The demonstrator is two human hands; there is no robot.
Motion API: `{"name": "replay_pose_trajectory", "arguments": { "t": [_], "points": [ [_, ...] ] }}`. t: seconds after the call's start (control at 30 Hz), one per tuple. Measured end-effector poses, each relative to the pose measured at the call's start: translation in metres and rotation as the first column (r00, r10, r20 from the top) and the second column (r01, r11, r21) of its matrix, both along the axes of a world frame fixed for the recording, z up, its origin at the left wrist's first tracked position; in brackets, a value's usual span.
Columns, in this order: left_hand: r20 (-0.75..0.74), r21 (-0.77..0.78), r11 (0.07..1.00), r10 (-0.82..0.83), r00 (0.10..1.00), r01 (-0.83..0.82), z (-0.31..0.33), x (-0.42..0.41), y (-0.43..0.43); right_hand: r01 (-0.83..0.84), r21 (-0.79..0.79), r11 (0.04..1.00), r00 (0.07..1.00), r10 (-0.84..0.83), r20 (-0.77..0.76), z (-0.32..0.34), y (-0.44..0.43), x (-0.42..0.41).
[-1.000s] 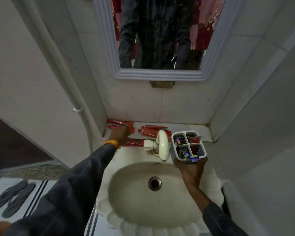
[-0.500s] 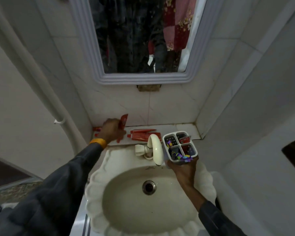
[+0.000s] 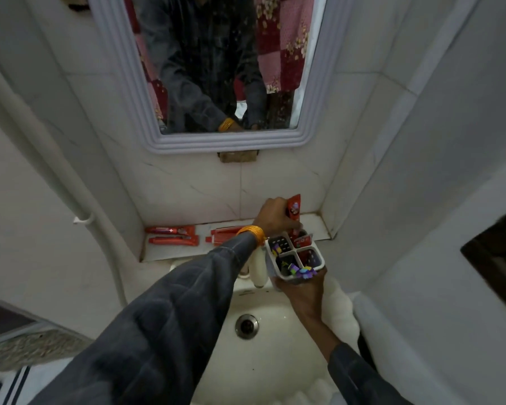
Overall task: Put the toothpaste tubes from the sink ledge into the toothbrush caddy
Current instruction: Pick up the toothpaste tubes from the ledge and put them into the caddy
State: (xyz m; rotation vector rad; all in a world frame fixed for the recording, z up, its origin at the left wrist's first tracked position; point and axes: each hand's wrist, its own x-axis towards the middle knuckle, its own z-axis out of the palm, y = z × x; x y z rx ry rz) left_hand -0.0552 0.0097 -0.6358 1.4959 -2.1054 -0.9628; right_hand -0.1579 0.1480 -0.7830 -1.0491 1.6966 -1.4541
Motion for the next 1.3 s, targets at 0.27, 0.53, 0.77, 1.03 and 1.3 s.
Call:
{"name": "replay_pose_trajectory", "arguments": {
  "t": [0.27,0.53,0.77,1.03,1.3],
  "points": [
    [0.116,-0.036,0.99,-0.134,0.984,0.139,-0.01,-0.001,-0.003,-0.021,0.028,0.999,1.0,0.022,-0.016,0.001,0.0,-0.002],
    [0.042,-0.025,0.991,-0.133,0.99,0.134,-0.003,0.033,-0.008,0.013,0.041,0.999,1.0,-0.013,0.008,0.006,0.0,0.001],
    [0.338,-0.079,0.974,0.227,0.913,-0.213,-0.048,0.143,-0.021,0.006,0.009,1.0,1.0,-0.006,0.03,0.007,0.003,0.001],
    [0.529,-0.011,1.0,-0.015,0.848,0.025,-0.094,0.138,-0.015,-0.063,-0.007,0.998,0.994,0.063,0.086,0.001,0.002,0.001],
    [0.506,-0.008,1.0,-0.014,0.863,0.021,-0.096,0.132,-0.019,-0.033,0.022,0.999,0.999,0.032,0.03,0.0,0.0,-0.002]
  ]
}}
